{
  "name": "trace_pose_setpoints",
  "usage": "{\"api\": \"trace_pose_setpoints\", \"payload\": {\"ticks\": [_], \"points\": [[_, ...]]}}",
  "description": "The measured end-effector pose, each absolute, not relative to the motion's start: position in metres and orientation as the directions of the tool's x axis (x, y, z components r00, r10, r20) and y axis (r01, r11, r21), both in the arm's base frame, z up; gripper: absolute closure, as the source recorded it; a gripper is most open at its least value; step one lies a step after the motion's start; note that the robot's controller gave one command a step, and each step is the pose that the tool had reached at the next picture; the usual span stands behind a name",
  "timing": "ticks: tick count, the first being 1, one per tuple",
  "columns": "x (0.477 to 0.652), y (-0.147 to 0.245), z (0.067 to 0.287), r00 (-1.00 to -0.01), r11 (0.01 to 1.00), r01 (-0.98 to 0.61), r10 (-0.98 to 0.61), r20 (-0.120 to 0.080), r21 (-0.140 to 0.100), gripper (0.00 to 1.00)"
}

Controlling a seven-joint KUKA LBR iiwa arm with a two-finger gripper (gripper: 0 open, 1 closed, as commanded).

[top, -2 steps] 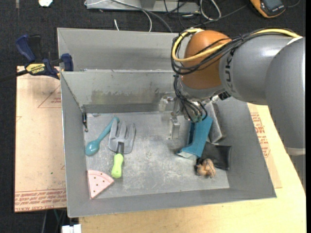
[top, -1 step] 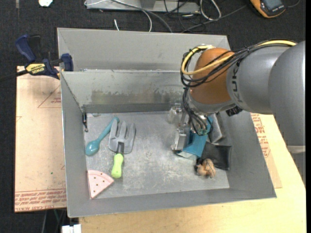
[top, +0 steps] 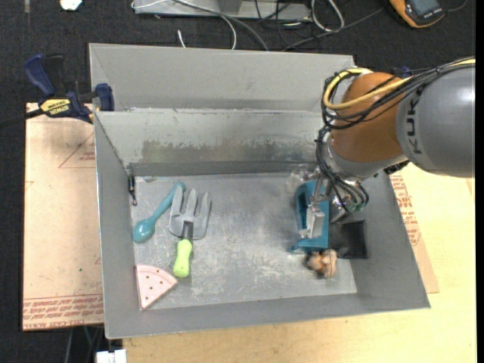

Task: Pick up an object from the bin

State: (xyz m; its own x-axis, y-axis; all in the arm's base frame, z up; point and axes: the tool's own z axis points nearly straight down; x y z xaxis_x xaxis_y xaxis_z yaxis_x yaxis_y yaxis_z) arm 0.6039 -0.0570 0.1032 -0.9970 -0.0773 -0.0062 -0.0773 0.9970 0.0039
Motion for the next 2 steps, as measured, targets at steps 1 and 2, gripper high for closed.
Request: {"api": "trace_pose_setpoints", "payload": {"ticks": [1, 2], "points": [[0.603, -0.085, 0.08, -1.0, 1.0, 0.02, 0.02, 0.003, 0.018, 0.0], [0.566, -0.113, 0.088, -0.988, 0.989, -0.147, -0.146, -0.04, 0.02, 0.0]]}}
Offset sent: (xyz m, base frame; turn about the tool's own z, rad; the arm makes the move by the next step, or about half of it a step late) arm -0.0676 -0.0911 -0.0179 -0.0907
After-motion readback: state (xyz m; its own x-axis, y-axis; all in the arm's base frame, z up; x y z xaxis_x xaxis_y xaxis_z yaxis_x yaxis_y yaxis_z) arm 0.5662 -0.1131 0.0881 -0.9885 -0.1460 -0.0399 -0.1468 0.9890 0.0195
